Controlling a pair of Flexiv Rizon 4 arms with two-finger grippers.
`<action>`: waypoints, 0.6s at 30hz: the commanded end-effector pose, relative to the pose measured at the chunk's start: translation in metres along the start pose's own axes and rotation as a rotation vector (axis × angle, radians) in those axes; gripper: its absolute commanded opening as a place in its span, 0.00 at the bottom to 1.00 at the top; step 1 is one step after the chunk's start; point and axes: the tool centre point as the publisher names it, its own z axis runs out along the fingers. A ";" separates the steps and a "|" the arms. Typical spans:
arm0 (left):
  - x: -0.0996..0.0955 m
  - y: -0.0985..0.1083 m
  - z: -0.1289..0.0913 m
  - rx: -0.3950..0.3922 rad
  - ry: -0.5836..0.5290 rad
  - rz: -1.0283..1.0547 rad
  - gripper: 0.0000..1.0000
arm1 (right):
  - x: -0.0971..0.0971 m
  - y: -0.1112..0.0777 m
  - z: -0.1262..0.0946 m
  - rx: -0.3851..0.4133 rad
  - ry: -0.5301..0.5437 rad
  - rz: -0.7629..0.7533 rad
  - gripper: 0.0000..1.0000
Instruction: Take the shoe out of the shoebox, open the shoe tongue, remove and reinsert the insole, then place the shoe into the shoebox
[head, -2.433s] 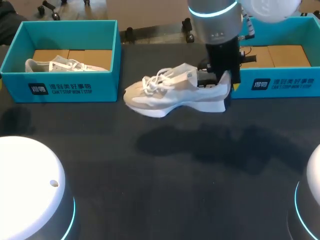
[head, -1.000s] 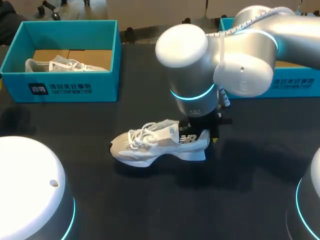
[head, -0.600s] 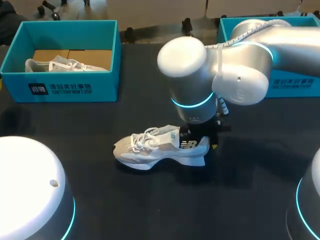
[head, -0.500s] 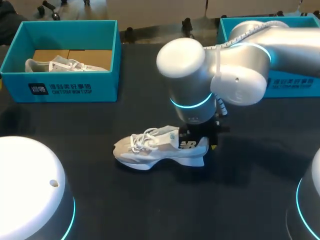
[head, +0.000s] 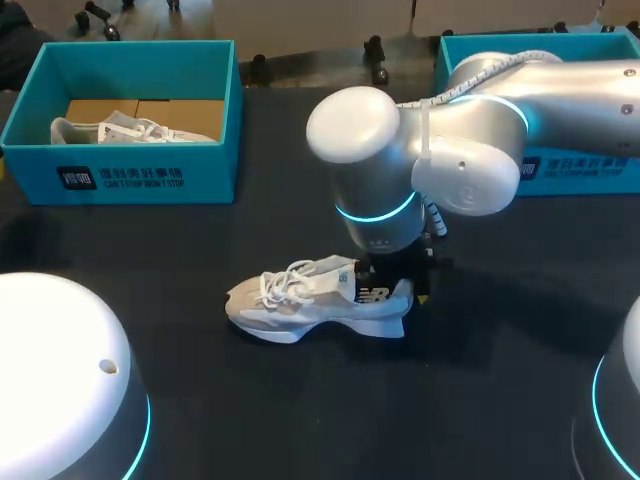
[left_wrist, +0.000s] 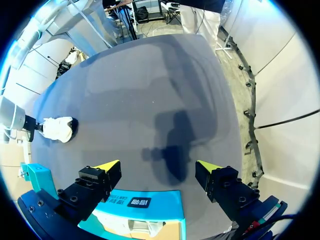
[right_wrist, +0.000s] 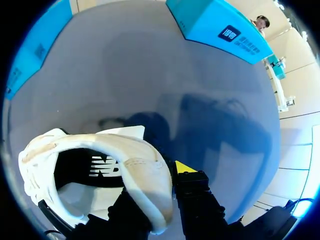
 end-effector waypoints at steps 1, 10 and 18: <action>0.000 -0.001 0.000 -0.004 0.003 0.000 1.00 | 0.000 -0.002 -0.001 -0.007 0.006 0.004 0.31; 0.000 -0.001 0.000 -0.004 0.003 0.000 1.00 | -0.004 -0.002 -0.028 -0.046 0.011 -0.020 0.80; 0.000 -0.001 0.000 -0.004 0.003 0.000 1.00 | -0.010 -0.001 -0.058 -0.124 0.065 -0.169 1.00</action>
